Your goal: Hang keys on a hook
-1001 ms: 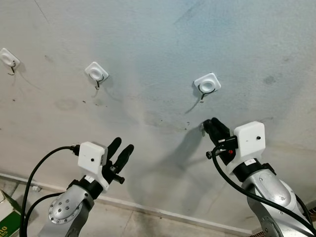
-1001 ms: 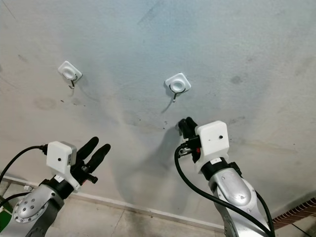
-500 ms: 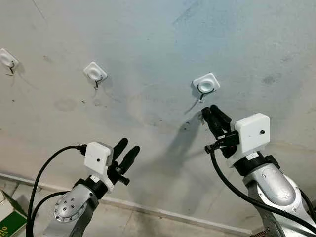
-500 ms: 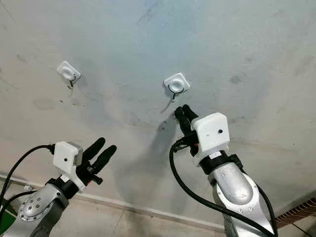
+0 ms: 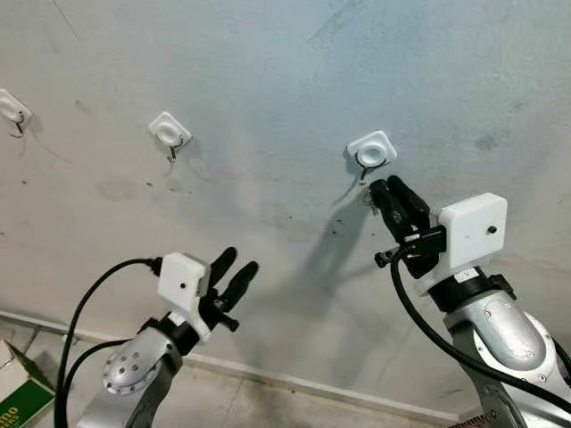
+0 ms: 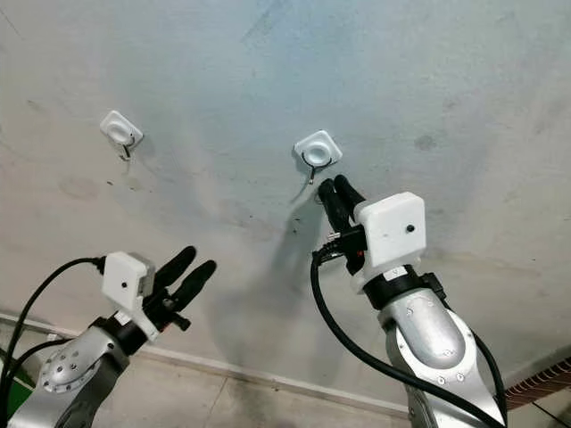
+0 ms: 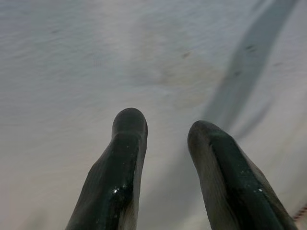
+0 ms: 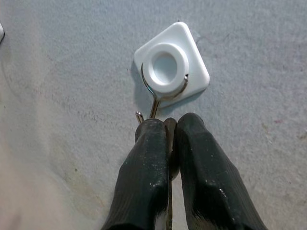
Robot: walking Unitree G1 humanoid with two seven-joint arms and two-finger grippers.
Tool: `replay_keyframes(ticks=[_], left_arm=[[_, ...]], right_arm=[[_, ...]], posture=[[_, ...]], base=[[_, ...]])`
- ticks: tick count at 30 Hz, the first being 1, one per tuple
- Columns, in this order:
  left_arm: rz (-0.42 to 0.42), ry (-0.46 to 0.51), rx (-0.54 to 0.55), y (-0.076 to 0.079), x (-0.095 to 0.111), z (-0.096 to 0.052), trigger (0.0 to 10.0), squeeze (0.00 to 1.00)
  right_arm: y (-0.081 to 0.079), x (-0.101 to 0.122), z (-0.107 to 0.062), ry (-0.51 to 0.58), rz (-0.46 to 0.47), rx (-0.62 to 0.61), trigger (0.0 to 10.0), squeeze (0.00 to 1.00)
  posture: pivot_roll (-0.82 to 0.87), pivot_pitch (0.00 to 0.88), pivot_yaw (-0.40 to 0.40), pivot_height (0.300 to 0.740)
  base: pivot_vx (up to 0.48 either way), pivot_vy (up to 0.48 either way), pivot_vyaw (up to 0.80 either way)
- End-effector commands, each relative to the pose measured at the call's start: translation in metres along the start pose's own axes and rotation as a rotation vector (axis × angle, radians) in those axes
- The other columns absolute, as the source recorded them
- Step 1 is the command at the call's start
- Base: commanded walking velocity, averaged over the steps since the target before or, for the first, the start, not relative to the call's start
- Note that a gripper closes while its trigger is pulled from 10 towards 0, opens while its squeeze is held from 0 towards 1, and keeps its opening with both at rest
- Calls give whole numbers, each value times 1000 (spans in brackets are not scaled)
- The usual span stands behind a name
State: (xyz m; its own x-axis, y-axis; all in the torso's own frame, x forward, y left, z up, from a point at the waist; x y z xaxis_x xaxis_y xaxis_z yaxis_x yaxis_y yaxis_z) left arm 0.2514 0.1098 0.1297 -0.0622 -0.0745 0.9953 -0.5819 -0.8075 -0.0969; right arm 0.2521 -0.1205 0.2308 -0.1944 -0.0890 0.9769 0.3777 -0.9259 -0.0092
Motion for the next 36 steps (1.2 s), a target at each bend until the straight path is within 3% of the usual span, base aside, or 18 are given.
replay_keyframes(ticks=[1, 14, 30, 32, 33, 36], left_arm=[[-20, 4, -52, 5, 3, 3, 10000, 0], [-55, 61, -224, 24, 20, 11, 10000, 0], [-68, 63, -248, 25, 21, 16, 10000, 0], [-71, 62, -250, 25, 20, 17, 10000, 0], [-68, 62, -254, 25, 19, 18, 10000, 0], [-68, 62, -254, 25, 19, 18, 10000, 0]], right_arm=[[-4, 9, -1, 28, -3, 24, 10000, 0], [-10, 1, -5, -49, 54, 114, 10000, 0], [-21, 24, 1, -3, 159, 224, 10000, 0], [-24, 25, 0, -5, 182, 244, 10000, 0], [-31, 20, -4, -55, 244, 307, 10000, 0], [-33, 18, -7, -68, 244, 334, 10000, 0]], posture=[[-76, 74, 28, 740], [-105, 71, 20, 740], [-132, 66, 31, 740], [-134, 65, 33, 740], [-136, 63, 35, 740], [-136, 63, 35, 740]], base=[[0, 0, 0], [0, 0, 0], [0, 0, 0], [0, 0, 0], [0, 0, 0], [0, 0, 0]])
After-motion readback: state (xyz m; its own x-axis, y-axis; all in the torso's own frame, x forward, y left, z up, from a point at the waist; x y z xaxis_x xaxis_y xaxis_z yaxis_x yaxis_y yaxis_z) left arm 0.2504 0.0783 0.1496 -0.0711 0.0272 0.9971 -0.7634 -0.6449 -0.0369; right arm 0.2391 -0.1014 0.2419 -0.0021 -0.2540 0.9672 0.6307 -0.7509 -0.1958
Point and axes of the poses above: a point about 5 cm out from each wrist's last joint towards the gripper, its own z axis pointing out of the wrist towards the gripper, its own x axis along the axis of the wrist's last joint, y = z × x, the point moved 3 cm from there along z, pointing out of the wrist towards the gripper, and after that the axes turned 11 degrees about z, right-handed, at the moved point
